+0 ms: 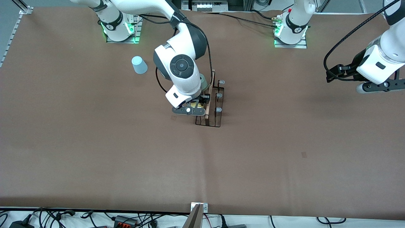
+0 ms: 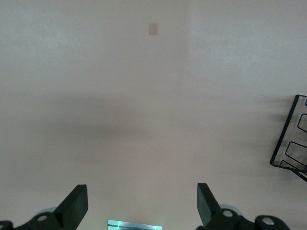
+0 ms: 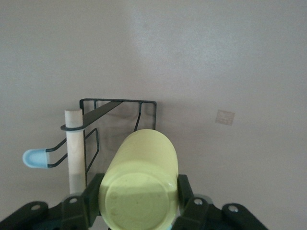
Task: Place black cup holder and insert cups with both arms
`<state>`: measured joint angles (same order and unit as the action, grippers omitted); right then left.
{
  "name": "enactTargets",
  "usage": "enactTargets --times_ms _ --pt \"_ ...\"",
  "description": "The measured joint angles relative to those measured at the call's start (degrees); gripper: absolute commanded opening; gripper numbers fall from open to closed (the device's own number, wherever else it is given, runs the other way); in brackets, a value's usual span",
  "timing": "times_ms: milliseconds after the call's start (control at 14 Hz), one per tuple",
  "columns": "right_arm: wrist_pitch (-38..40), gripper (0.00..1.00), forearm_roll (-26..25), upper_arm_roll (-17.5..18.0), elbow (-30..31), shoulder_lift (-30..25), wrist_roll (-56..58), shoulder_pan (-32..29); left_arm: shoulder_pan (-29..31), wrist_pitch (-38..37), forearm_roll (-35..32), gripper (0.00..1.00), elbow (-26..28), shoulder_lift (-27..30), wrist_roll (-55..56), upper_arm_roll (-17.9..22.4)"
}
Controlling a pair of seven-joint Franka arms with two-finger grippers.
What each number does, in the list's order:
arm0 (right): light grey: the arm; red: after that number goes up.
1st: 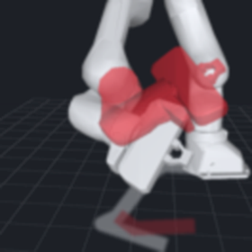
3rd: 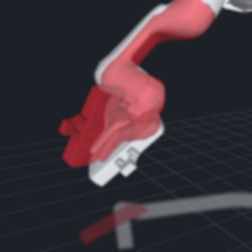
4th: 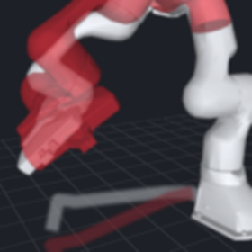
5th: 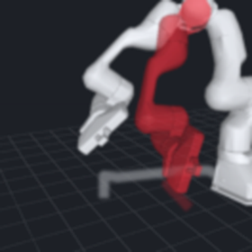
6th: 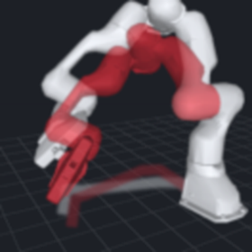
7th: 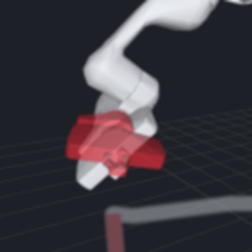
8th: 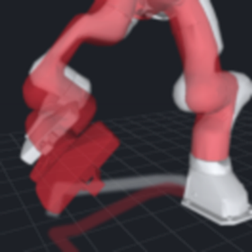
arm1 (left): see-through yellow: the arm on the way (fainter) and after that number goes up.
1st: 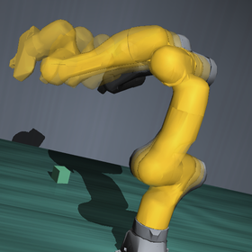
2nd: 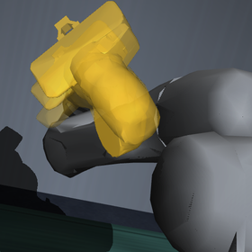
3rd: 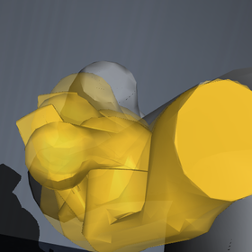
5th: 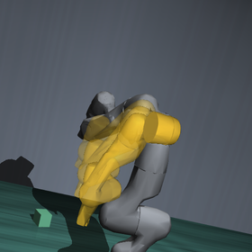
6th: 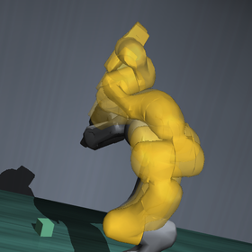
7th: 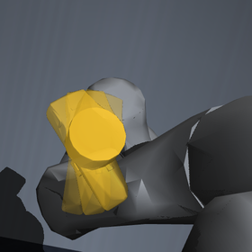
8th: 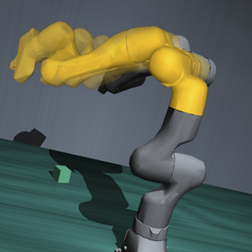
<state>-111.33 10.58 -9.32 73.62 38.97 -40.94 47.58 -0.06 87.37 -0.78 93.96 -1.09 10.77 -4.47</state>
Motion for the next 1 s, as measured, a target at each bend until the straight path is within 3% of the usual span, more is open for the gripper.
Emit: enactTargets --times_ms 286,357,429,786,1000 --pt "-0.13 0.23 0.00 0.00 0.02 1.24 -0.12 0.12 0.01 0.00 0.00 1.00 0.00 0.00 0.00 0.00" --pt "-0.16 0.48 0.00 0.00 0.03 1.57 -0.17 0.17 0.01 0.00 0.00 1.00 0.00 0.00 0.00 0.01" --pt "-0.28 0.99 0.00 0.01 0.03 1.93 -0.24 0.21 0.02 0.00 0.00 1.00 0.00 0.00 0.00 0.01" --pt "-0.58 1.00 0.00 -0.28 -0.59 2.10 -1.61 0.07 0.07 -0.01 0.00 1.00 0.00 0.00 0.00 0.05" --pt "0.98 1.00 -0.07 -1.50 -1.62 -0.51 -1.81 -0.08 0.09 -0.01 0.00 1.00 0.00 0.00 0.00 0.08"
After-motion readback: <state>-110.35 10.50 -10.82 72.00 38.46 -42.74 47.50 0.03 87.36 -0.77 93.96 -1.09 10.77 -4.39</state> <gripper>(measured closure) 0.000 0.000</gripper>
